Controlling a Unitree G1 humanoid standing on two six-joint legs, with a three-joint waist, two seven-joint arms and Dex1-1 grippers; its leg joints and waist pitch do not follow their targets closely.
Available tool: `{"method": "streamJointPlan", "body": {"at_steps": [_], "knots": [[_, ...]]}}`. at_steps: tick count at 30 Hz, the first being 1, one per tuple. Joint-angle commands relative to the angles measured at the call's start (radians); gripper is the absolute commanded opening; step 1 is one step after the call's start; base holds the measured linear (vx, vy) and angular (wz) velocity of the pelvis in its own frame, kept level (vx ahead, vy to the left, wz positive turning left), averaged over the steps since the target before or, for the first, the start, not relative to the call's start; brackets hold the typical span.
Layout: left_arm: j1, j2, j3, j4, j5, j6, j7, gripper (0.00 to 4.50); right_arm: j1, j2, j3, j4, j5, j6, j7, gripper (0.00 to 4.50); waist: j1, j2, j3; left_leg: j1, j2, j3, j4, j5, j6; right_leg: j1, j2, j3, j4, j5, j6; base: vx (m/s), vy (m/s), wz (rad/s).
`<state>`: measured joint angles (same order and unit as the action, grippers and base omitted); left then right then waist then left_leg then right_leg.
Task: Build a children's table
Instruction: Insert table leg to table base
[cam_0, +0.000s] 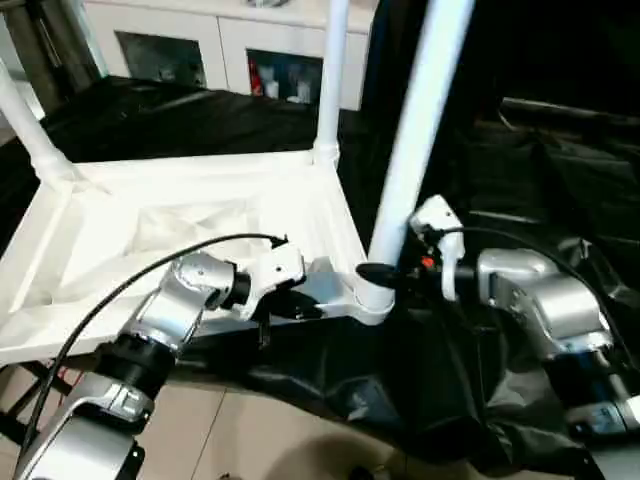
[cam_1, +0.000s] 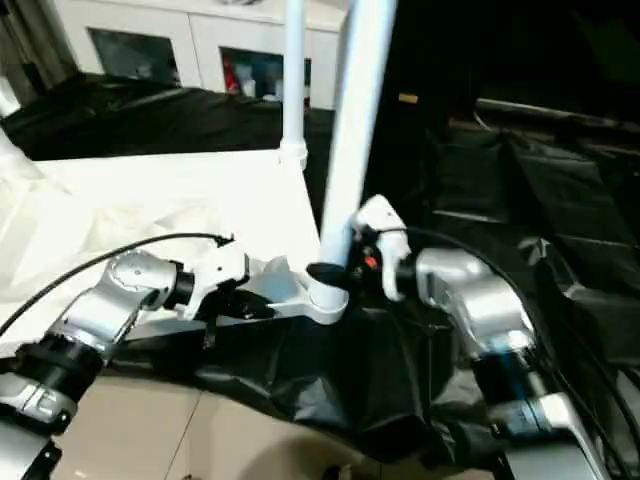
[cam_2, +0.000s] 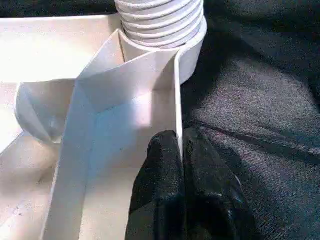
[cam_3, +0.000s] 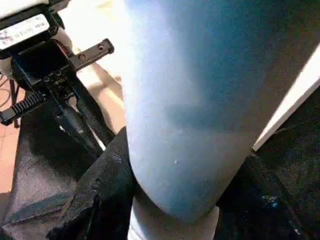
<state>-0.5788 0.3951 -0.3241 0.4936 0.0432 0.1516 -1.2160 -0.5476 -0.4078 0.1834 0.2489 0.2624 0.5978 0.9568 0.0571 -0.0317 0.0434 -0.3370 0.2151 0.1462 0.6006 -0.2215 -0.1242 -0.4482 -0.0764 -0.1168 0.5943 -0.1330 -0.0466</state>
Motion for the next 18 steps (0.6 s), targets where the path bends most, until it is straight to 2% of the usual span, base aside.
{"method": "streamJointPlan", "body": {"at_steps": [1, 3, 4, 9, 10, 12, 13, 15, 17, 18], "knots": [[-0.009, 0.009, -0.003, -0.037, -0.004, 0.000, -0.008, 0.00, 0.002, 0.010, 0.036, 0.060, -0.028, 0.014, 0.009, 1.87, 0.004, -0.009, -0.067, -0.024, -0.007, 0.021, -0.061, -0.075, 0.070, 0.092, -0.048, 0.043, -0.082, -0.416, -0.047, 0.000, 0.000, 0.00], [-0.008, 0.009, 0.000, -0.038, -0.004, 0.003, -0.001, 0.00, 0.003, 0.014, 0.027, 0.068, -0.018, 0.016, 0.012, 1.87, 0.002, -0.008, -0.068, -0.023, -0.006, 0.021, -0.061, -0.078, 0.069, 0.091, -0.048, 0.044, -0.083, -0.410, -0.050, 0.000, 0.000, 0.00], [-0.008, 0.008, 0.002, -0.038, -0.004, 0.006, 0.006, 0.00, 0.006, 0.014, 0.020, 0.075, -0.011, 0.014, 0.015, 1.87, 0.002, -0.015, -0.067, -0.022, -0.005, 0.021, -0.062, -0.083, 0.068, 0.091, -0.048, 0.043, -0.082, -0.418, -0.048, 0.000, 0.000, 0.00], [-0.012, 0.005, 0.012, -0.034, -0.006, 0.016, 0.031, 0.00, 0.041, 0.000, -0.001, 0.089, -0.001, -0.009, 0.019, 1.87, 0.002, -0.014, -0.065, -0.016, -0.005, 0.023, -0.062, -0.107, 0.066, 0.088, -0.050, 0.042, -0.090, -0.452, -0.040, 0.000, 0.000, 0.00], [-0.020, 0.002, 0.020, -0.025, -0.007, 0.027, 0.045, 0.00, 0.074, 0.005, -0.032, 0.101, 0.005, -0.033, -0.007, 1.87, 0.003, -0.007, -0.065, -0.014, -0.004, 0.023, -0.063, -0.114, 0.064, 0.088, -0.051, 0.041, -0.094, -0.459, -0.039, 0.000, 0.000, 0.00], [-0.022, 0.001, 0.021, -0.022, -0.007, 0.030, 0.048, 0.00, 0.082, 0.007, -0.041, 0.106, 0.006, -0.039, -0.013, 1.87, 0.004, -0.008, -0.066, -0.011, -0.003, 0.023, -0.063, -0.117, 0.064, 0.088, -0.051, 0.040, -0.095, -0.458, -0.042, 0.000, 0.000, 0.00], [-0.024, 0.002, 0.022, -0.020, -0.008, 0.031, 0.049, 0.00, 0.096, 0.013, -0.053, 0.108, 0.011, -0.049, -0.022, 1.87, 0.003, -0.002, -0.066, -0.015, -0.002, 0.021, -0.065, -0.113, 0.062, 0.092, -0.050, 0.038, -0.095, -0.448, -0.044, 0.000, 0.000, 0.00], [-0.029, 0.002, 0.026, -0.018, -0.011, 0.036, 0.048, 0.00, 0.132, 0.033, -0.084, 0.114, 0.016, -0.082, -0.058, 1.87, 0.004, 0.008, -0.067, -0.012, -0.001, 0.020, -0.065, -0.118, 0.058, 0.091, -0.052, 0.037, -0.096, -0.441, -0.048, 0.000, 0.000, 0.00], [-0.034, 0.001, 0.029, -0.014, -0.014, 0.041, 0.053, 0.00, 0.154, 0.052, -0.109, 0.113, 0.025, -0.094, -0.087, 1.87, 0.001, 0.003, -0.068, -0.014, -0.002, 0.019, -0.066, -0.127, 0.056, 0.095, -0.049, 0.034, -0.095, -0.434, -0.054, 0.000, 0.000, 0.00], [-0.035, 0.001, 0.029, -0.014, -0.014, 0.042, 0.054, 0.00, 0.159, 0.057, -0.116, 0.112, 0.028, -0.100, -0.094, 1.87, -0.001, 0.012, -0.066, -0.012, -0.003, 0.019, -0.066, -0.136, 0.055, 0.093, -0.049, 0.033, -0.100, -0.440, -0.056, 0.000, 0.000, 0.00]]}}
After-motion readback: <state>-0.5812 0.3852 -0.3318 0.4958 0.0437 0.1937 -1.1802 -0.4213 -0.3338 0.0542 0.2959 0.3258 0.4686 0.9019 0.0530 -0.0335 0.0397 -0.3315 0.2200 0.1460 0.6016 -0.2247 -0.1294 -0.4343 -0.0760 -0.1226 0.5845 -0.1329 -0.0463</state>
